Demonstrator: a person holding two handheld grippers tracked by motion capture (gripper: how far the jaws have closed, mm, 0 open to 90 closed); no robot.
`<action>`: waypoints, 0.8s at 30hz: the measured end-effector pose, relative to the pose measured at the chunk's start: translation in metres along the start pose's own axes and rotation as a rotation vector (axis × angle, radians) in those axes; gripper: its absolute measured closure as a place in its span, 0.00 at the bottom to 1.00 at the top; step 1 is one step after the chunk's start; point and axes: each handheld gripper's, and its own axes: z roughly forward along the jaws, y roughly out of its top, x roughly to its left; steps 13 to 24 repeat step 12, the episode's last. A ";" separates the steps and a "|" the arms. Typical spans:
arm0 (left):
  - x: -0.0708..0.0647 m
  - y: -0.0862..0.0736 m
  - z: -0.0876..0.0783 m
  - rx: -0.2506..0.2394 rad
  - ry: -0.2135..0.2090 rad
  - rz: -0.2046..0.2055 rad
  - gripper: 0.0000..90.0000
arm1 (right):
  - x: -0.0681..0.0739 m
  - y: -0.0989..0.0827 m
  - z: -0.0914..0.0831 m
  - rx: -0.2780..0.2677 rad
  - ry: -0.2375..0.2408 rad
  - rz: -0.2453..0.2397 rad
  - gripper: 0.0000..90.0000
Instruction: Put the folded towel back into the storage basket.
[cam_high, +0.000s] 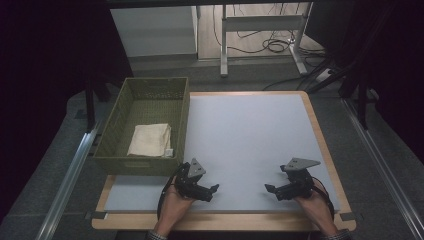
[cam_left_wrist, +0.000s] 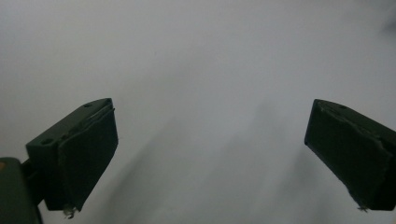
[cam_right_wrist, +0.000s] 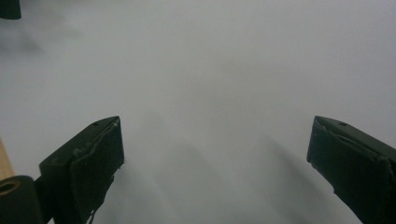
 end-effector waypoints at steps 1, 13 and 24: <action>0.000 -0.003 0.002 0.014 0.001 0.001 0.04 | 0.000 -0.001 0.002 0.006 -0.001 0.000 0.04; 0.001 -0.007 0.012 0.073 -0.025 -0.008 0.04 | 0.005 -0.005 0.010 0.058 -0.061 -0.050 0.04; 0.001 -0.007 0.012 0.073 -0.025 -0.008 0.04 | 0.005 -0.005 0.010 0.058 -0.061 -0.050 0.04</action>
